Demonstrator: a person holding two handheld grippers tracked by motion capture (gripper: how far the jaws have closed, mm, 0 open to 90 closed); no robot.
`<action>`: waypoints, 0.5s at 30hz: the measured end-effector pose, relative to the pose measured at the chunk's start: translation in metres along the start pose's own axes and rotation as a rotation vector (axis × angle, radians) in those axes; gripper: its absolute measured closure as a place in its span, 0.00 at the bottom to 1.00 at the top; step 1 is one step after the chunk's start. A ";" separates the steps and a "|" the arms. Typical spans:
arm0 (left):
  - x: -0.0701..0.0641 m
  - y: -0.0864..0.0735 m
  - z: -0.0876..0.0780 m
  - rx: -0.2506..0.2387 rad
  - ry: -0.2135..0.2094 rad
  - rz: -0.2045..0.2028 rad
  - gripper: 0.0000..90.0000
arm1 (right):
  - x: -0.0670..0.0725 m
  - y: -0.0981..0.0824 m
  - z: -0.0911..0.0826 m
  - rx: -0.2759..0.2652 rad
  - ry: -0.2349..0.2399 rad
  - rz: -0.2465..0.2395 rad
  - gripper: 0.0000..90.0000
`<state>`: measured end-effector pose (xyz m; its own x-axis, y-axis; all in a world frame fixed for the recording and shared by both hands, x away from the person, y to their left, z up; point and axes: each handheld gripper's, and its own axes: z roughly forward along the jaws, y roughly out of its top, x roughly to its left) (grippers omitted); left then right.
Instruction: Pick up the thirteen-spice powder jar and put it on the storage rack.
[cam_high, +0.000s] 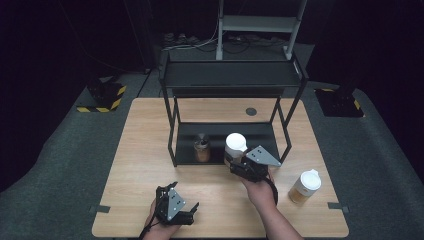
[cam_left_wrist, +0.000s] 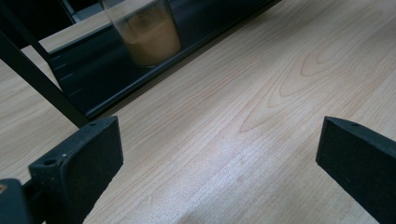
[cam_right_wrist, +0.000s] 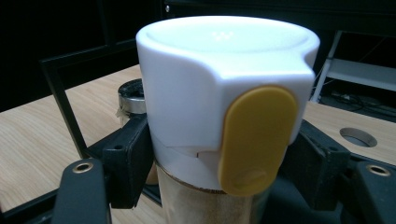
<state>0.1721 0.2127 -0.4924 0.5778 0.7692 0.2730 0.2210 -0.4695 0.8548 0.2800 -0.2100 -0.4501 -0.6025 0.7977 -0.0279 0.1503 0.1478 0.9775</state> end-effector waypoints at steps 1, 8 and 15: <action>0.000 0.000 0.000 -0.001 -0.001 -0.002 0.01 | 0.000 0.000 0.001 0.002 0.000 0.000 0.33; 0.000 -0.001 0.000 -0.003 -0.003 -0.003 0.01 | -0.001 0.002 0.011 0.014 -0.005 0.002 0.33; 0.001 -0.001 0.000 -0.004 -0.002 -0.003 0.01 | -0.004 0.003 0.019 0.025 -0.010 0.009 0.33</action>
<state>0.1721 0.2137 -0.4927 0.5789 0.7694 0.2700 0.2195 -0.4659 0.8572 0.2975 -0.2020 -0.4507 -0.5929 0.8050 -0.0219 0.1749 0.1552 0.9723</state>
